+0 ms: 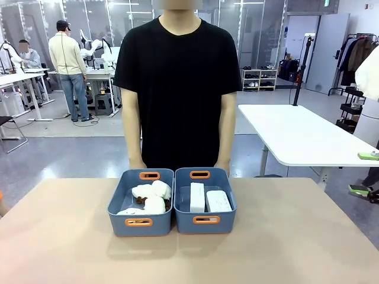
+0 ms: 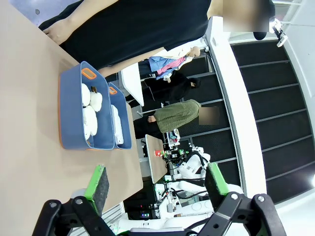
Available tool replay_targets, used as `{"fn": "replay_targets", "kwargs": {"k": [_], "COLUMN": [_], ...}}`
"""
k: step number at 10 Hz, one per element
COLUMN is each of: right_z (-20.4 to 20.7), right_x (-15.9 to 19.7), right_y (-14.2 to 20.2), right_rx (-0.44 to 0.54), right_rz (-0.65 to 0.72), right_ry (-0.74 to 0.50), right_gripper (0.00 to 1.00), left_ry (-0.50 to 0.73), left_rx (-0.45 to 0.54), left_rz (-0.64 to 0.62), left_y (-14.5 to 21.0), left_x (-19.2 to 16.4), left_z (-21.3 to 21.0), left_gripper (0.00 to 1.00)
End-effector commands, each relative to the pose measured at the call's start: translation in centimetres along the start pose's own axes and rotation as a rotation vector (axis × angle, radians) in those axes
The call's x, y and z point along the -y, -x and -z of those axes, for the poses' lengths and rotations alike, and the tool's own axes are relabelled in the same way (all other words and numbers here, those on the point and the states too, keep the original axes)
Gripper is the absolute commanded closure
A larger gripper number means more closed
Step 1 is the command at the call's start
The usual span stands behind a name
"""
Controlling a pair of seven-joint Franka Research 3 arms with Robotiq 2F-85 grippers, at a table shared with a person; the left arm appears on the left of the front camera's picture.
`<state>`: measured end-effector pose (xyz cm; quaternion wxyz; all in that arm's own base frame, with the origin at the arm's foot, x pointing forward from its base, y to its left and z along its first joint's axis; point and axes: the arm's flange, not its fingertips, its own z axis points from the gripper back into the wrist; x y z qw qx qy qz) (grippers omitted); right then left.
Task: Sort the digital clocks into the basket.
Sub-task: Pick up the Digital clock from the table and place it into the empty Plastic storage basket.
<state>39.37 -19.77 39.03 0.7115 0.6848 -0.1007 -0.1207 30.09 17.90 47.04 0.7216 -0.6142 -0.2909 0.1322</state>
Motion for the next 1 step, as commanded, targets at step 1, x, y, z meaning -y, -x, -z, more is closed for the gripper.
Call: {"fn": "replay_targets", "kwargs": {"k": [1], "right_z": [-0.02], "right_x": [-0.30], "right_y": [0.15], "right_rx": [-0.009], "right_rz": [0.000], "right_ry": [0.016], "right_gripper": [0.00], "left_ry": [0.006], "left_rx": [-0.013], "left_rz": [0.014], "left_y": [0.22], "left_x": [0.15], "left_z": [-0.21], "left_gripper": [0.00]}}
